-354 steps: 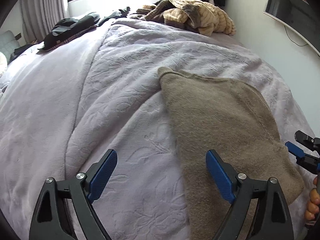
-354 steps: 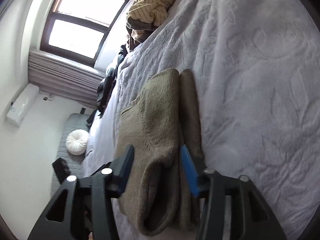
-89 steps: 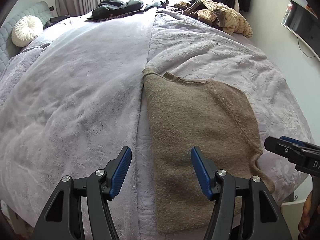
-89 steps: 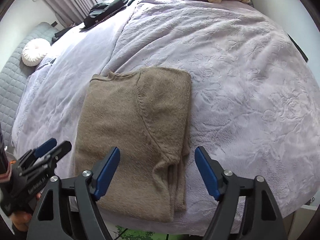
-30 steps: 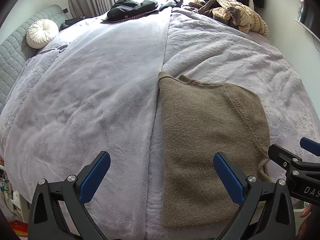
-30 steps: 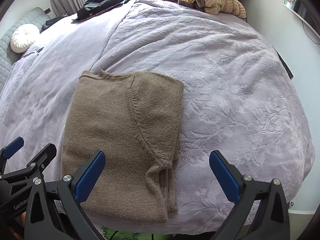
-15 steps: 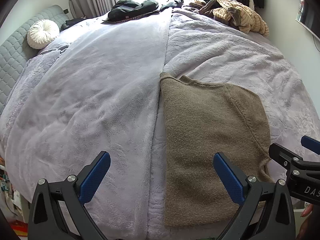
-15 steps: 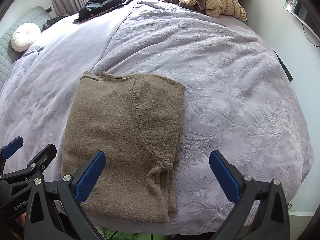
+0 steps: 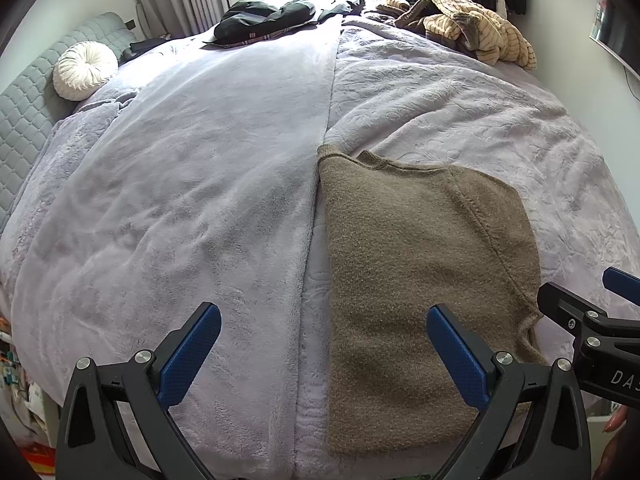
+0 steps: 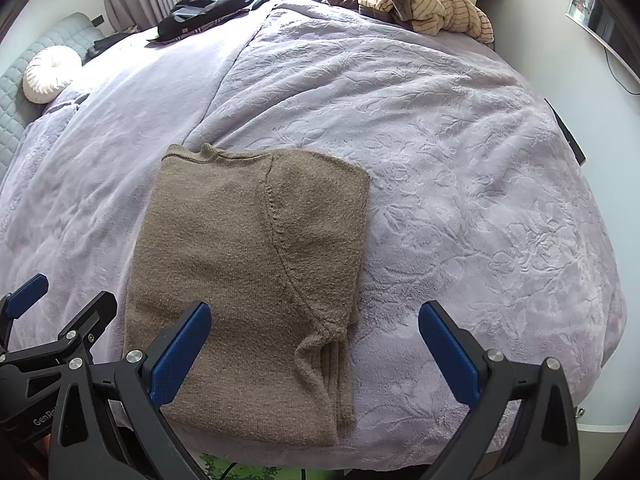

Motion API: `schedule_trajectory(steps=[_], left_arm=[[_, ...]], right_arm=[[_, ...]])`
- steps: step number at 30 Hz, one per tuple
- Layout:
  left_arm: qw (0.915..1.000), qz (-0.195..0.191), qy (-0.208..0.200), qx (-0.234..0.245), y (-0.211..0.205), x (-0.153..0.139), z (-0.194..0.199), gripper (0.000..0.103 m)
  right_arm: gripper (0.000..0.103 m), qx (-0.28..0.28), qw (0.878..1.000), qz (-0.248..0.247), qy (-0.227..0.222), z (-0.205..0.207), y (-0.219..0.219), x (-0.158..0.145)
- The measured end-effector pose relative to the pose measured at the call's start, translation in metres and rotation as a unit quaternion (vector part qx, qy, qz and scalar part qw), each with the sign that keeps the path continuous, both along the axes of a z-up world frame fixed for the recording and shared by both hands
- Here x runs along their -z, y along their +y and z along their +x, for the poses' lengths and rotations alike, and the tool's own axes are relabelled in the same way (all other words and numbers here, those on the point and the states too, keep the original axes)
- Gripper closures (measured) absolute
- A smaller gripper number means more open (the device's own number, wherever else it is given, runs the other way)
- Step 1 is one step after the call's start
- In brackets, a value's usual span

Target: Fold small clothes

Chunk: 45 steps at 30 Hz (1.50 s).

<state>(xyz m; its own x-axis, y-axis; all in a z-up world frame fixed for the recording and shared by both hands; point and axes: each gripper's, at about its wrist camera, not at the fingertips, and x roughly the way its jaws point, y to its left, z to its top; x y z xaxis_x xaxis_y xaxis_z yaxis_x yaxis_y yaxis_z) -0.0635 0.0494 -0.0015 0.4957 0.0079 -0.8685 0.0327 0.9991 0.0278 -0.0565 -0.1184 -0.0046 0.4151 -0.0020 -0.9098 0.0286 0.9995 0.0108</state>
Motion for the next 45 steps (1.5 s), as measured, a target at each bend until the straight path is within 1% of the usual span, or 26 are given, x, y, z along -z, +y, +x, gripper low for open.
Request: schedule_trajectory(steps=[22, 38, 42, 45], left_arm=[[1.0000, 0.004, -0.004, 0.002, 0.0007, -0.0009, -0.0017, 0.000], [1.0000, -0.006, -0.001, 0.005, 0.0021, 0.0009, -0.0023, 0.000], [0.9999, -0.010, -0.007, 0.006, 0.0028, 0.0022, -0.0038, 0.000], [0.9999, -0.007, -0.009, 0.009, 0.0016, 0.0027, -0.0042, 0.000]], right_arm=[[0.000, 0.000, 1.000, 0.000, -0.001, -0.0018, 0.0008, -0.0004], [0.000, 0.005, 1.000, 0.000, 0.003, -0.0074, 0.0065, 0.0015], [0.000, 0.005, 1.000, 0.000, 0.003, -0.0078, 0.0066, 0.0016], [0.000, 0.008, 1.000, 0.000, 0.004, -0.0083, 0.0072, 0.0027]])
